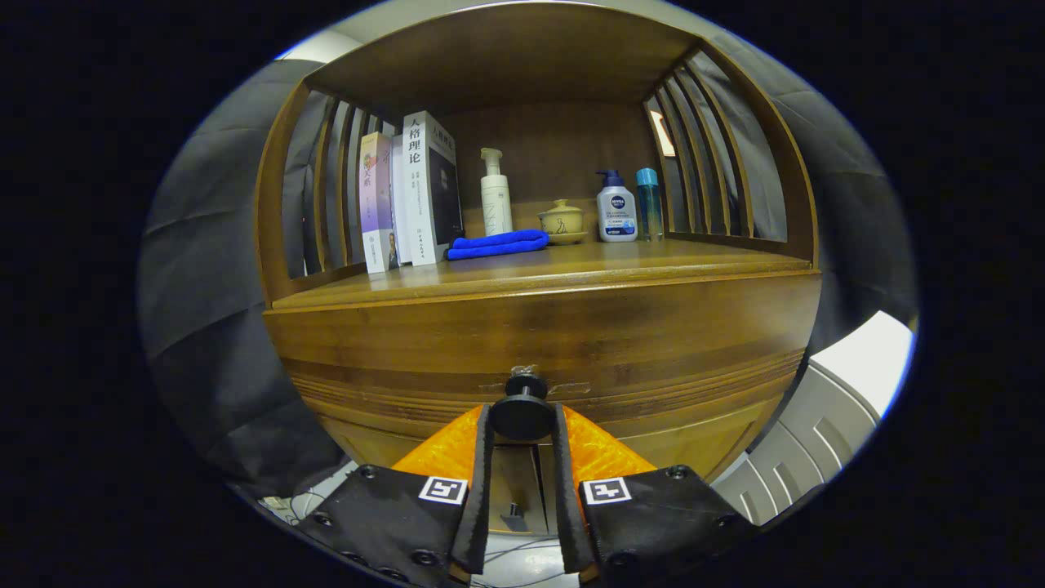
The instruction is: Pull open the drawer, take out the items inside it, and place them on the countertop above the cabinet.
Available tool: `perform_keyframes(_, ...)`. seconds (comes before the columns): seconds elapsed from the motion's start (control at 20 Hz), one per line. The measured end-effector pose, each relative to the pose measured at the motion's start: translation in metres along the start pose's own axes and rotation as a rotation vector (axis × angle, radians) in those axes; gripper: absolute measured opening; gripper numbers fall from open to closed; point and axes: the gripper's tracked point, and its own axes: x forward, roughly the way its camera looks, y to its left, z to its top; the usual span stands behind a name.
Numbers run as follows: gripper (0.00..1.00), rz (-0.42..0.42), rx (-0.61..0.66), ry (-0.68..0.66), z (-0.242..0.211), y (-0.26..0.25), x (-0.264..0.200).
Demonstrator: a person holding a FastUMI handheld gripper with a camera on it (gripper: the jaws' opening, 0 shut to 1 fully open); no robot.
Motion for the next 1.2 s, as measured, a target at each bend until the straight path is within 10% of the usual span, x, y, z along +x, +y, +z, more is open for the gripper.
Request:
perform_keyframes(0.05, 0.37, -0.042, -0.004, -0.015, 0.002, -0.007, -0.007)
perform_keyframes(0.15, 0.02, -0.188, 0.022, 0.002, -0.006, -0.041, -0.015)
perform_keyframes(0.5, 0.02, 0.005, 0.142, -0.029, 0.014, -0.012, -0.025)
perform_keyframes(0.75, 0.83, 0.078, -0.013, -0.030, 0.013, 0.027, -0.012)
perform_keyframes(1.2, 0.86, -0.045, -0.081, -0.108, 0.025, 0.013, -0.004)
